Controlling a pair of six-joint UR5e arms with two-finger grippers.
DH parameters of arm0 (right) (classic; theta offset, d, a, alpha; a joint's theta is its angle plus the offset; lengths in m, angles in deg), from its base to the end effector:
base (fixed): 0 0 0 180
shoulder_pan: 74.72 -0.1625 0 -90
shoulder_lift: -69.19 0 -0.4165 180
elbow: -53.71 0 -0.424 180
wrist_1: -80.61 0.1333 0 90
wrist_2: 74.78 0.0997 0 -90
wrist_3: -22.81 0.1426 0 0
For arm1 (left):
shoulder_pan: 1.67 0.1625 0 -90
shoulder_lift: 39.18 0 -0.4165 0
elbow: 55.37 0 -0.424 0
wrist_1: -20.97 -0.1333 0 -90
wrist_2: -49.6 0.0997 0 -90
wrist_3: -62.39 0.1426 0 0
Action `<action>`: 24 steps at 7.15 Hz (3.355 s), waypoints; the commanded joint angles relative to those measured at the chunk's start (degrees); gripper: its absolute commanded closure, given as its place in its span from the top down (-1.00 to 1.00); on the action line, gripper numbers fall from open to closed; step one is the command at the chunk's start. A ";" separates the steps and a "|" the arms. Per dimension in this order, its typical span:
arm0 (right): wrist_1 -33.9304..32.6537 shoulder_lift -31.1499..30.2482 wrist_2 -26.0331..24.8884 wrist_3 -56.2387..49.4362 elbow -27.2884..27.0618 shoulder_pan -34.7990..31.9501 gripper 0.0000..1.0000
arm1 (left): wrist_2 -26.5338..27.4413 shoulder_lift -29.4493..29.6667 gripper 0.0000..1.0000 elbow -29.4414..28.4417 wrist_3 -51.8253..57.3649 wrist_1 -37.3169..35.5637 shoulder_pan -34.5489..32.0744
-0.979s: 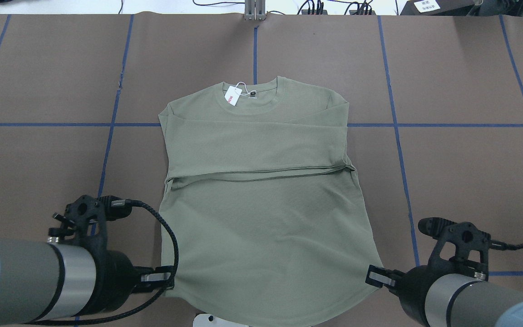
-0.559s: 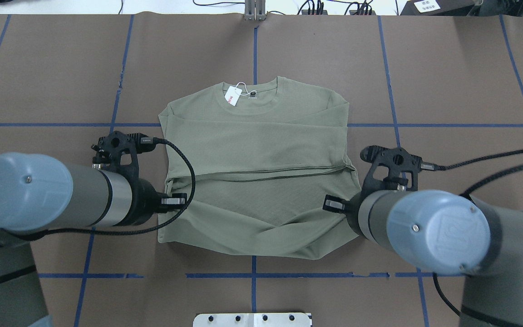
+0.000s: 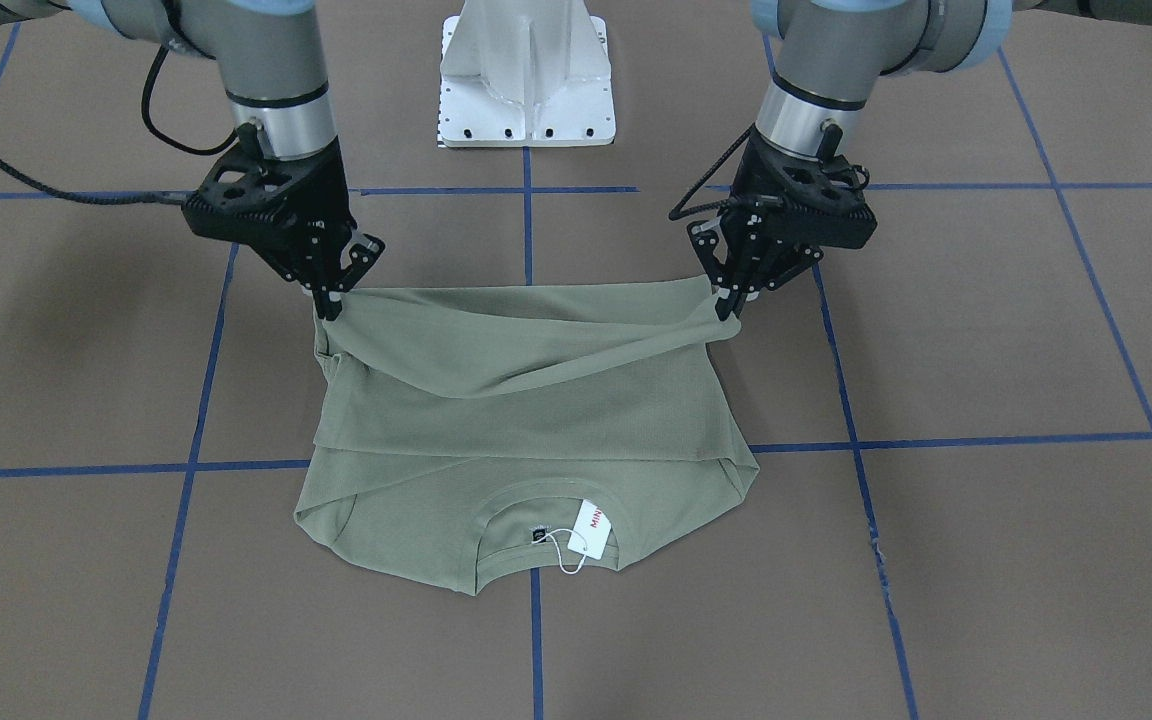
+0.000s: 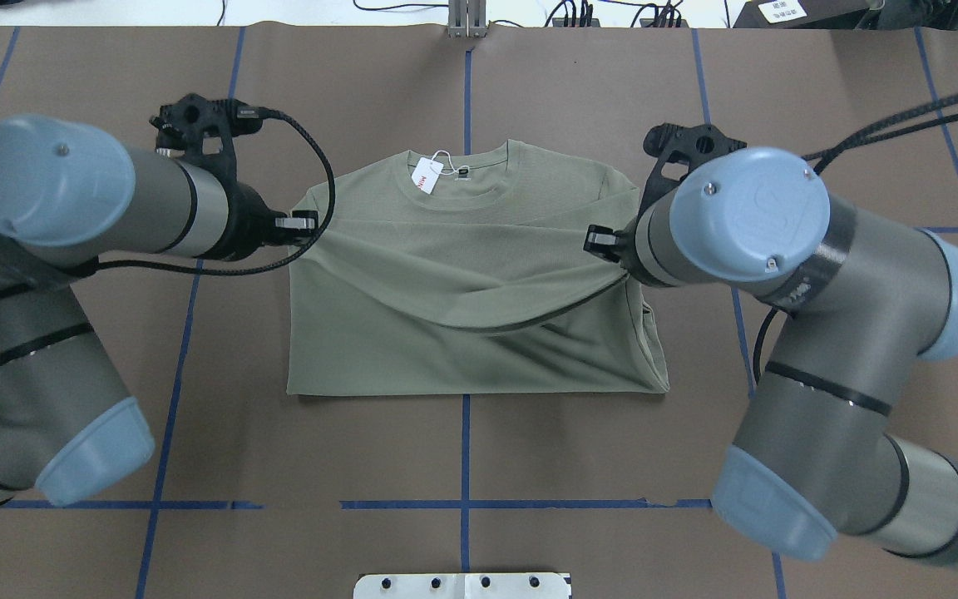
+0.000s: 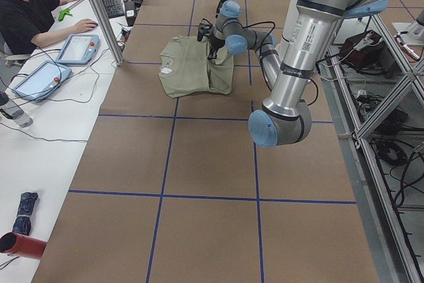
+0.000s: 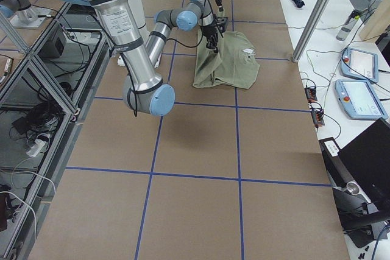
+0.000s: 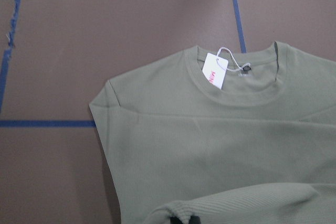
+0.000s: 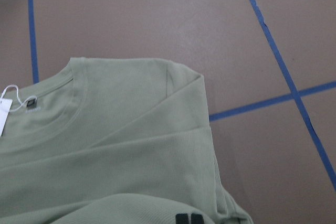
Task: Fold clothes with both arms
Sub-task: 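Grasp the hem corners and lift them toward the collar with both grippers, then lay the hem over the collar and release with both grippers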
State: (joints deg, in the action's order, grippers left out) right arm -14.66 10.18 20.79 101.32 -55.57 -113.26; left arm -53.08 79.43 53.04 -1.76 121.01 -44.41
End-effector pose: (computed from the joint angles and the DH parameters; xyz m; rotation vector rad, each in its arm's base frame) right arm -0.4389 -0.5024 0.2233 0.2502 -0.7557 0.4090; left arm 0.4151 -0.5225 0.2099 0.3916 0.9340 -0.1590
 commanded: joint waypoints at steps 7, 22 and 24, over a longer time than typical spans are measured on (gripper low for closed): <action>22.42 6.80 1.90 -5.30 31.41 -4.61 -0.98 | 1.79 5.66 -0.93 -32.65 3.77 23.00 -1.73; 22.42 -0.40 7.53 -15.23 18.05 -4.79 1.00 | 8.29 -13.85 -0.26 -7.96 -8.80 25.73 17.43; 22.42 -0.40 7.44 -15.06 18.05 -4.70 1.00 | 8.29 -13.76 -1.00 -7.87 -8.71 25.73 17.43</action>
State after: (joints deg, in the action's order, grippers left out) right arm 7.75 9.77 28.30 86.17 -37.52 -117.98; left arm -44.78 65.62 45.14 -10.51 146.73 -26.99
